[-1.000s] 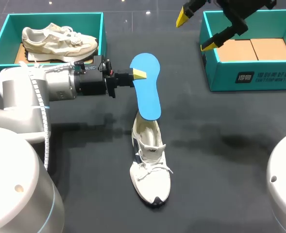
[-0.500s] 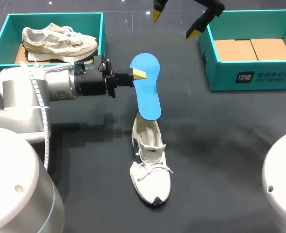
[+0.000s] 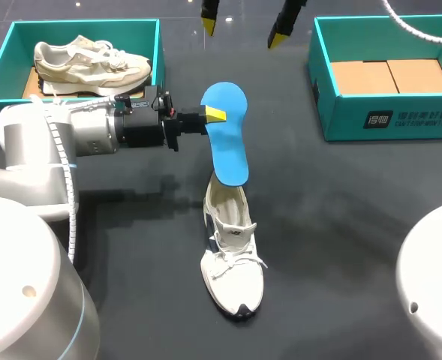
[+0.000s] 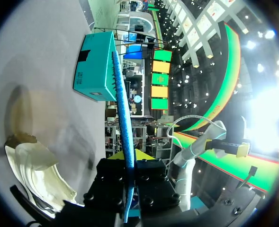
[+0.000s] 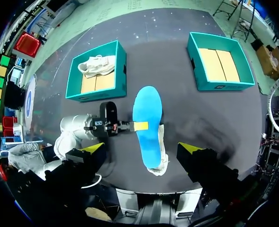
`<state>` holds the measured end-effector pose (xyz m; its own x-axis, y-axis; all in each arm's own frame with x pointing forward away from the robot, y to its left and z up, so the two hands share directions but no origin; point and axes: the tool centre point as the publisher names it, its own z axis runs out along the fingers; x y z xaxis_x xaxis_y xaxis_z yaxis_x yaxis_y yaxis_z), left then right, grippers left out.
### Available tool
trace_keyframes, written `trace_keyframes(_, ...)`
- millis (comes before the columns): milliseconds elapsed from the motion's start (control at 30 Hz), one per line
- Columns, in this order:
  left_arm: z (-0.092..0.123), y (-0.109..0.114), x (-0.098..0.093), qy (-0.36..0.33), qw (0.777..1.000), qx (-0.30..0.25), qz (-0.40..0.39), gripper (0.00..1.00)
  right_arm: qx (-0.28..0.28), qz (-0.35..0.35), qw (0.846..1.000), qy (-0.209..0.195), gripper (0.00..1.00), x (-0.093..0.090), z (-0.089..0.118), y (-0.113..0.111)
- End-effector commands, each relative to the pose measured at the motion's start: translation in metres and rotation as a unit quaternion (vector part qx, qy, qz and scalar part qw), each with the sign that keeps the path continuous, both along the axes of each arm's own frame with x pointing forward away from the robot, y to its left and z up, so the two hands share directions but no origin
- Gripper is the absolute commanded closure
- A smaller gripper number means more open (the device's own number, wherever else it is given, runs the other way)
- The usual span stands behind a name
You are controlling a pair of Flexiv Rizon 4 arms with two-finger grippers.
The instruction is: Take the shoe out of the shoebox, open the shoe tongue, remove and reinsert the insole, then place the shoe into the shoebox
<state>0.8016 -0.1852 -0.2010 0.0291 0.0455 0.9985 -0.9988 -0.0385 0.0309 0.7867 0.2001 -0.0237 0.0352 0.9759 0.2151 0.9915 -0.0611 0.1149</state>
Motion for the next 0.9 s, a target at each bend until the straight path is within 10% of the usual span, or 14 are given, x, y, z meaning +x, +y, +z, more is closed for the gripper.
trace_keyframes(33,0.000,0.001,0.000,0.000,1.000,0.001,-0.002,1.00,-0.106,-0.012,0.994,0.002,0.00,0.000,0.000,0.014)
trace_keyframes(567,0.000,0.001,0.000,0.000,1.000,0.001,-0.002,1.00,-0.160,0.000,0.987,-0.021,0.00,-0.007,-0.007,0.050)
trace_keyframes(900,0.000,0.001,0.000,0.000,1.000,0.001,-0.002,1.00,-0.080,0.000,0.996,-0.030,0.00,-0.012,-0.011,0.040)
